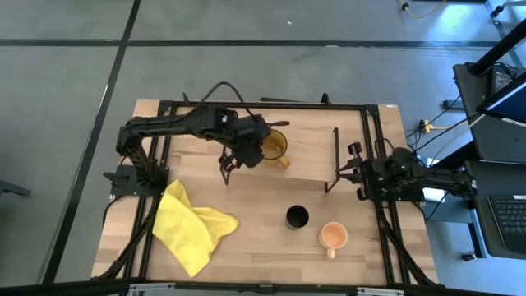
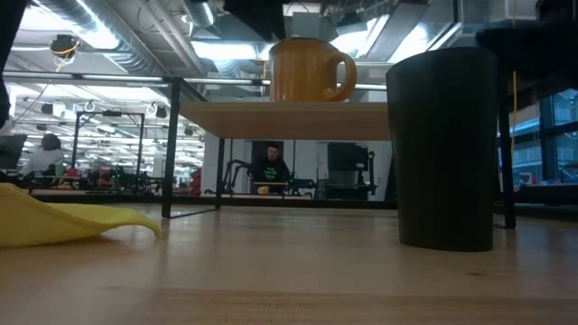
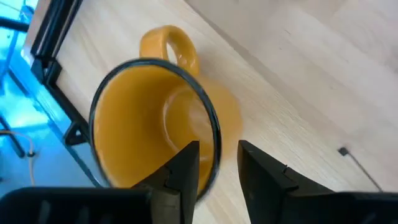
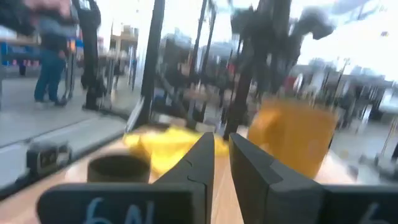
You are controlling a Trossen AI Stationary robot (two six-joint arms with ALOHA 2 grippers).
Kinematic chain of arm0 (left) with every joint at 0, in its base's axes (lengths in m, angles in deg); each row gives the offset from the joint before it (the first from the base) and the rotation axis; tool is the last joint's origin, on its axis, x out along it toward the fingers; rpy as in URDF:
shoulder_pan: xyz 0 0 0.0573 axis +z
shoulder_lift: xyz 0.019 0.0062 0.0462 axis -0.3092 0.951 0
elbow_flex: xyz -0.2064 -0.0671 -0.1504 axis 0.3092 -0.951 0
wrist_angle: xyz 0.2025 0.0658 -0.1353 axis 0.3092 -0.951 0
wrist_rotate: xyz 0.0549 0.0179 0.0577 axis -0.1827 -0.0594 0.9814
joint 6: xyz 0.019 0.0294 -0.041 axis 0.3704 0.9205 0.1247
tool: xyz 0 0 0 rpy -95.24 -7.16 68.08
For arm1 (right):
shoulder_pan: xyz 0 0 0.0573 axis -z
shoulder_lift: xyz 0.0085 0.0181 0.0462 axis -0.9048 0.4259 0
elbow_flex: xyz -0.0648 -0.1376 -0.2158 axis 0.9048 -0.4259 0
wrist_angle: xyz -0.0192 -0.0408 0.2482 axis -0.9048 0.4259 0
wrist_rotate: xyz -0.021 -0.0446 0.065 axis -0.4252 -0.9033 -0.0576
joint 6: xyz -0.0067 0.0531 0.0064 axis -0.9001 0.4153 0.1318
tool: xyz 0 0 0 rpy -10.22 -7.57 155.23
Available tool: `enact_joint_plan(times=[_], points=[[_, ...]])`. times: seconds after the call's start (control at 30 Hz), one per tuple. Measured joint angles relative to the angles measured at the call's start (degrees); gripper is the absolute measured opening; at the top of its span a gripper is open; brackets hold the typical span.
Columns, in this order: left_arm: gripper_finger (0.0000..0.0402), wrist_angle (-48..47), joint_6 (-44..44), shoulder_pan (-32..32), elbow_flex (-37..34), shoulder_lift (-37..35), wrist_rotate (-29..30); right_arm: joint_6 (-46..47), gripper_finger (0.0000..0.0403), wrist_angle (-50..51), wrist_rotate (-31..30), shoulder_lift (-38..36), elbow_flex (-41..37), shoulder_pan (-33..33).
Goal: Stack small to large cups/mugs on shelf
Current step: Put the yellow mug on the shelf
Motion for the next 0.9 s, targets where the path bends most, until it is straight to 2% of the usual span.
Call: enact_joint_plan(times=[0.07, 0.13, 0.27, 0.37, 0.5, 0.6, 0.73, 0.8, 0.9], points=[[0.0103, 0.0, -2.4, 0.0, 0.0, -1.4, -1.4, -0.4, 0.0053, -6.5, -0.5, 0.0, 0.0, 0.0], [0.0102, -0.1, -5.3, 0.3, 0.0, -2.7, -3.3, 0.9, 0.0053, -10.5, -4.3, 0.1, 0.0, 0.0], [0.0102, -0.3, -9.6, 1.8, 0.0, -3.1, -3.4, 9.6, 0.0053, -9.8, -10.0, 1.4, 0.0, 0.0], [0.0101, -1.5, -13.9, 3.5, 0.0, -3.1, -1.3, 13.2, 0.0053, -9.9, -9.1, 4.4, 1.1, -0.1], [0.0100, -0.5, -19.0, 5.8, -0.1, -3.3, -1.3, 11.1, 0.0053, -10.2, -4.5, 11.0, 8.7, -0.6], [0.0099, 0.4, -24.0, 7.5, -0.1, -4.5, -3.4, 6.1, 0.0053, -4.0, -1.1, 17.7, 17.3, -0.9], [0.0099, 0.7, -30.9, 9.7, -0.1, -5.0, -6.2, 4.4, 0.0053, 17.0, -0.9, 28.9, 30.1, -1.2], [0.0099, 0.7, -33.5, 10.6, -0.1, -5.0, -6.2, 7.1, 0.0053, 24.7, -2.5, 35.0, 35.3, -1.3], [0.0099, 0.5, -35.3, 11.6, -0.1, -5.0, -6.0, 18.2, 0.0053, 28.2, -2.9, 42.7, 42.7, -1.2]])
